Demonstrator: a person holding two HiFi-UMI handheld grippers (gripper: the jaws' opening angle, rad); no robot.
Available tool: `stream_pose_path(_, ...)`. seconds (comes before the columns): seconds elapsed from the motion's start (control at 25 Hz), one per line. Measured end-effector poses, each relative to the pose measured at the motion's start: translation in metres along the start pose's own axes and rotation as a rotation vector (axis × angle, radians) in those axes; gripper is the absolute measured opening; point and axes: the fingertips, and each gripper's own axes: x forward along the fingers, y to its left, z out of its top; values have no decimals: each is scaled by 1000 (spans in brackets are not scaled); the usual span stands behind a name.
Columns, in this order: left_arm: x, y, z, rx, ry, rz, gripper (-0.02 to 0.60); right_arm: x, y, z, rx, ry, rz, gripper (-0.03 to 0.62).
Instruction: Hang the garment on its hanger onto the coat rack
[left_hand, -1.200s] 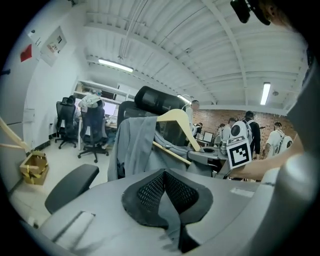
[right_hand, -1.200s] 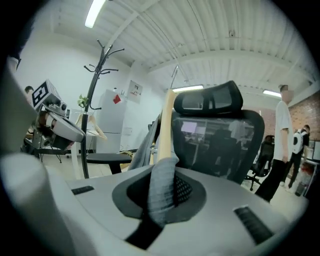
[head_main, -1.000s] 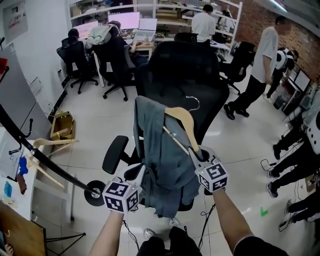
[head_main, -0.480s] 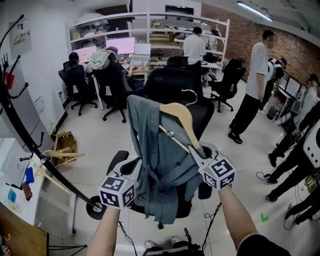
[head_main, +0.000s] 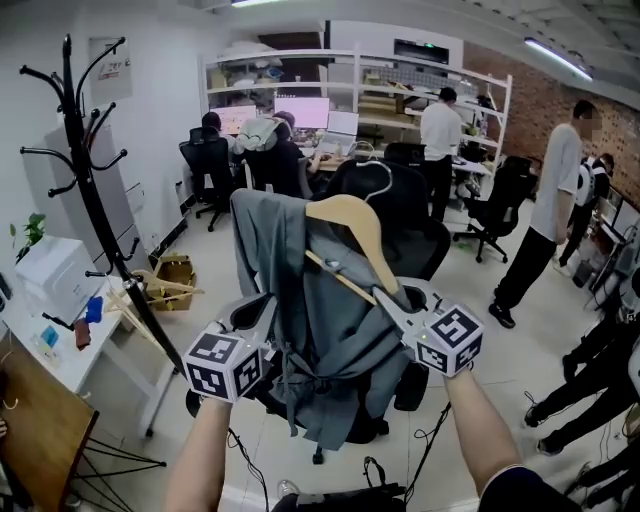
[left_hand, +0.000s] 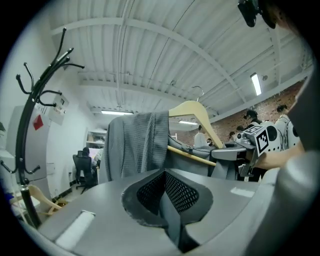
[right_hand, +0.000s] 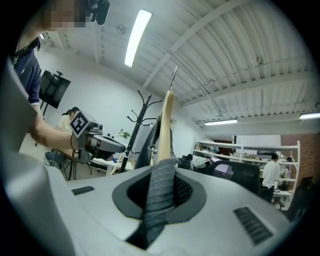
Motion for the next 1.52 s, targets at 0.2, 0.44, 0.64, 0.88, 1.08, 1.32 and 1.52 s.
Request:
stream_pose_path(0.2, -50, 4, 16, 21, -22, 132, 2, 13, 42, 20, -19, -28, 156, 41)
stream_pose_path(0.44, -118, 21, 25, 25, -30, 297, 2, 41, 96, 41, 25, -78, 324, 41)
stream_pose_path(0.64, -169, 41, 27, 26, -21, 410, 2, 68, 131, 60, 32, -114, 413, 41)
stream_pose_path(0.88, -207, 69, 32, 34, -25, 490, 2, 106, 177, 69, 12, -116, 508, 41)
stream_pose_path(1.08, -222, 104, 32, 41, -22, 505, 2, 145, 202, 79, 33, -125, 535, 41)
stream_pose_path(1.32, -239, 161, 33, 44, -27, 507, 2, 197, 231, 92, 31, -128, 543, 41)
stream_pose_path(1.52, -252, 206, 36, 40, -31, 484, 2, 241, 258, 105, -3, -113, 534, 41)
